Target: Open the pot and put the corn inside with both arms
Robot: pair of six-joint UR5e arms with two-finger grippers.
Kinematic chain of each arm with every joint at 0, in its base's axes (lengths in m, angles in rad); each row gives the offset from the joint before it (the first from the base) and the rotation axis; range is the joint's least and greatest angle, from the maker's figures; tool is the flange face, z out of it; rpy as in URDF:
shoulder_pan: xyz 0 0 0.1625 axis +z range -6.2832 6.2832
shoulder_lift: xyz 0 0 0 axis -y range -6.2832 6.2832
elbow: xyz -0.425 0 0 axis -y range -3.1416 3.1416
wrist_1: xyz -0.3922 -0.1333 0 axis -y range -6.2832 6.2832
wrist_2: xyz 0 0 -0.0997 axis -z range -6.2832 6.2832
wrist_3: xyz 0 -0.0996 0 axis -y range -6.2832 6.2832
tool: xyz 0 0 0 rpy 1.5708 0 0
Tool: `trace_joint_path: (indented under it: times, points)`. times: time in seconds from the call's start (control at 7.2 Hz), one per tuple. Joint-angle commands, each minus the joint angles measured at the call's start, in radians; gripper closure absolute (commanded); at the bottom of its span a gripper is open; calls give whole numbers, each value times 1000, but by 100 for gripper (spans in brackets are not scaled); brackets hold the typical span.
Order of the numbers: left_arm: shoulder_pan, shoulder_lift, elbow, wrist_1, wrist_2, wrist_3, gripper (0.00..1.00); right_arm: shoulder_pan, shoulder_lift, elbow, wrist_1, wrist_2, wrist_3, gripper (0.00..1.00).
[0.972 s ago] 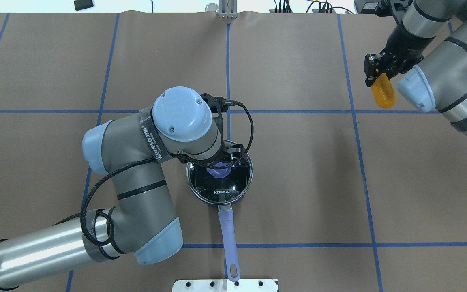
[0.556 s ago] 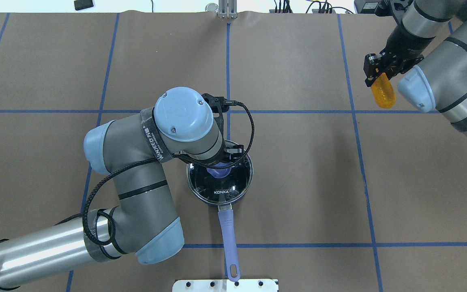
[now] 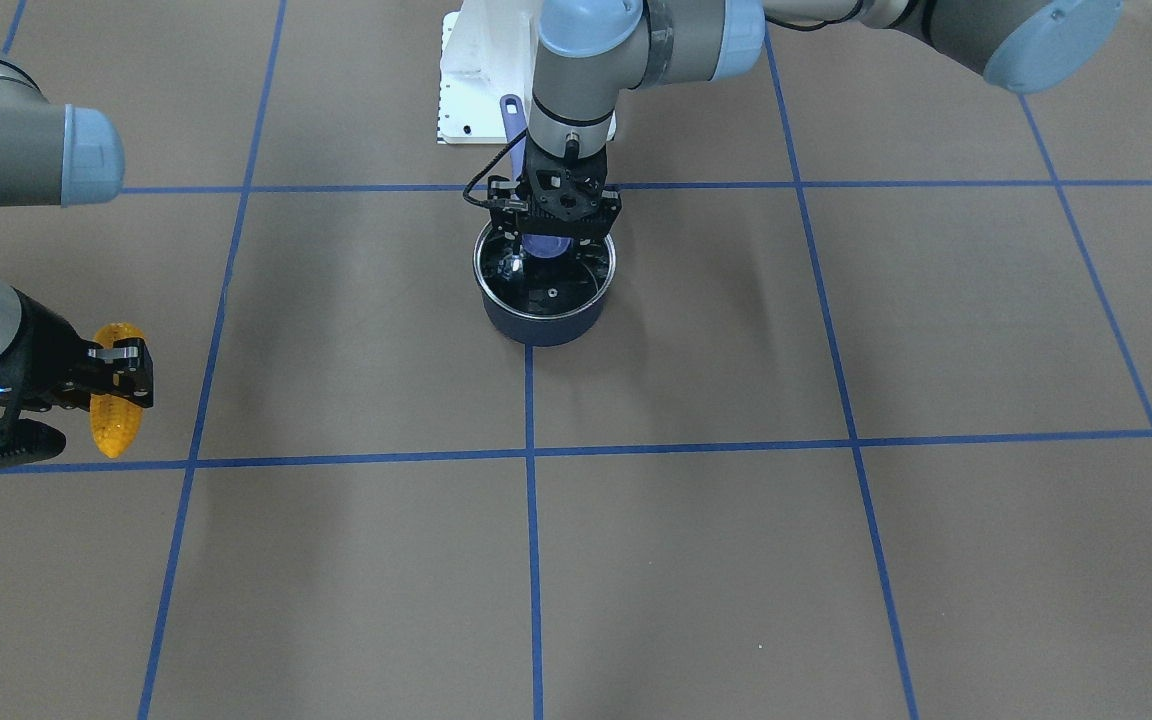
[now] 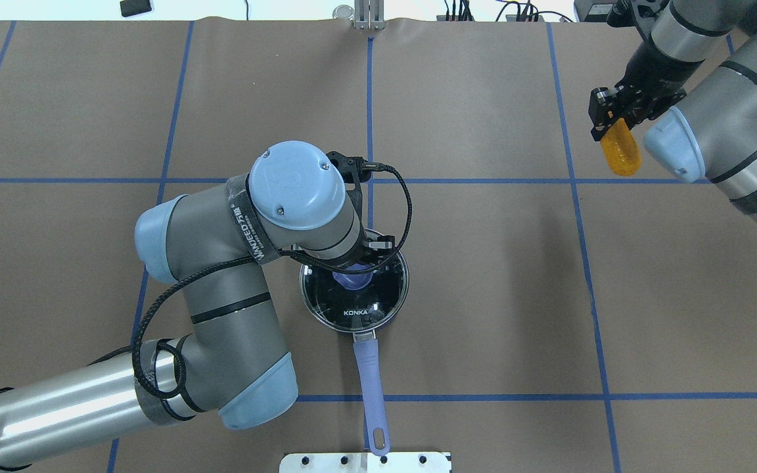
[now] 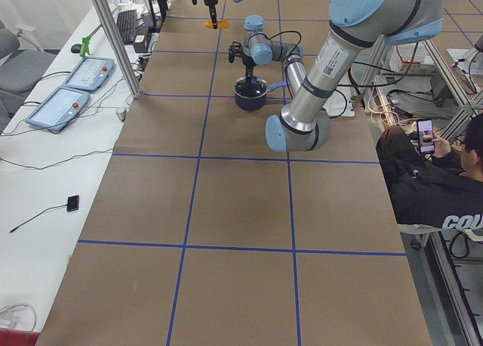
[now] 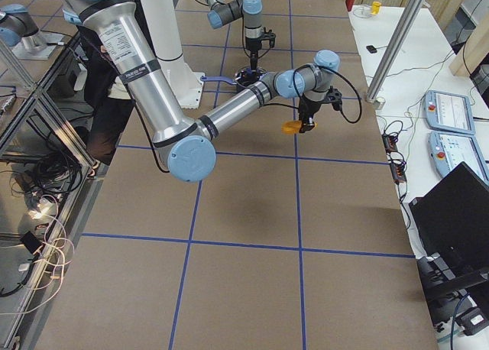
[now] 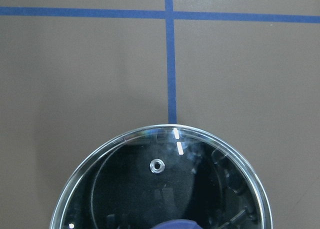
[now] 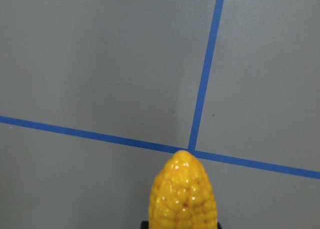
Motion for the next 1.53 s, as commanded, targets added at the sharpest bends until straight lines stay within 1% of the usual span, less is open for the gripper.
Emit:
trace_joint_path:
  times: [0.0,0.14,0.28,0.42,0.56,0.69,0.83,0.97,1.11,1.25,1.39]
  points:
    - [-5,-1,-39,25,-6,22,42,-1,13,0,-6,2,14,68]
    - [-18,6,-86,93,-7,82,42,-22,44,0,-1,2,108,69]
    - [-35,50,-158,142,-9,146,42,-59,81,1,2,2,188,69]
    - [-41,154,-238,131,-9,209,42,-103,105,17,5,2,271,69]
    - [-73,240,-313,125,-10,278,42,-151,131,38,5,-1,361,70]
    - [-93,297,-336,118,-10,321,42,-192,154,52,8,-7,433,70]
    - [-121,340,-335,90,-10,367,42,-249,170,51,58,-31,509,70]
    - [-158,444,-327,-38,-26,410,42,-319,185,48,113,-88,593,69]
    - [-219,547,-311,-147,-112,481,42,-385,223,43,118,-154,650,69]
    - [-273,604,-303,-177,-162,551,42,-431,249,40,120,-176,705,69]
    - [-304,629,-303,-178,-171,600,42,-476,275,35,120,-220,742,69]
